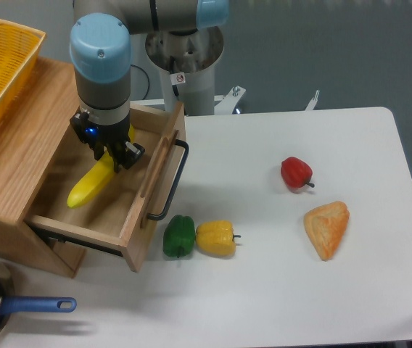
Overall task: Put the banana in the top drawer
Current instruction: 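Lower the banana down into the open wooden drawer, then open the gripper to release the banana inside the drawer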
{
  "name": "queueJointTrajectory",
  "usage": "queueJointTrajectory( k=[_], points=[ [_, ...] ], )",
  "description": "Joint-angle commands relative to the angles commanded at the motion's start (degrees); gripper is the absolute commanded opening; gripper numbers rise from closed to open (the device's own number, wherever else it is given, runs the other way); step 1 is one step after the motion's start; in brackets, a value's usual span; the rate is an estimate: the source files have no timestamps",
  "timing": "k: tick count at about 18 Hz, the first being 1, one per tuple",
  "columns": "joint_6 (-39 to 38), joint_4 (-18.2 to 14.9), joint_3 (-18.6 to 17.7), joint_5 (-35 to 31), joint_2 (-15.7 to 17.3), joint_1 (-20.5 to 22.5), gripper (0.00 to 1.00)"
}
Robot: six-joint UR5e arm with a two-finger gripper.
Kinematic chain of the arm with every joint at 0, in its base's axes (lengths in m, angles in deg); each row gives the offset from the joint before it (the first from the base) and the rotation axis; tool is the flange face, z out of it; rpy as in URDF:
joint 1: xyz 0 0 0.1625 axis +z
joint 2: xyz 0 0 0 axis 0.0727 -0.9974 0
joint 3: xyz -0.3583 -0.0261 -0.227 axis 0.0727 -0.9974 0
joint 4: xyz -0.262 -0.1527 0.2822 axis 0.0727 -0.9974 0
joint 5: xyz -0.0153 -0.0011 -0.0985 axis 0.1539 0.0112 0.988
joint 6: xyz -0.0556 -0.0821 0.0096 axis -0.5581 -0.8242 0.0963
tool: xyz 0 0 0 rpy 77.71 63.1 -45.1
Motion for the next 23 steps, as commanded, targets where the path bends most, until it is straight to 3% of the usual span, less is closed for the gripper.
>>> queueJointTrajectory(
  k=[12, 23],
  points=[
    [-0.1, 0.0, 0.1, 0.0, -0.6, -0.6, 0.39],
    [0.6, 0.0, 0.2, -0.1, -0.5, -0.7, 0.5]
  ],
)
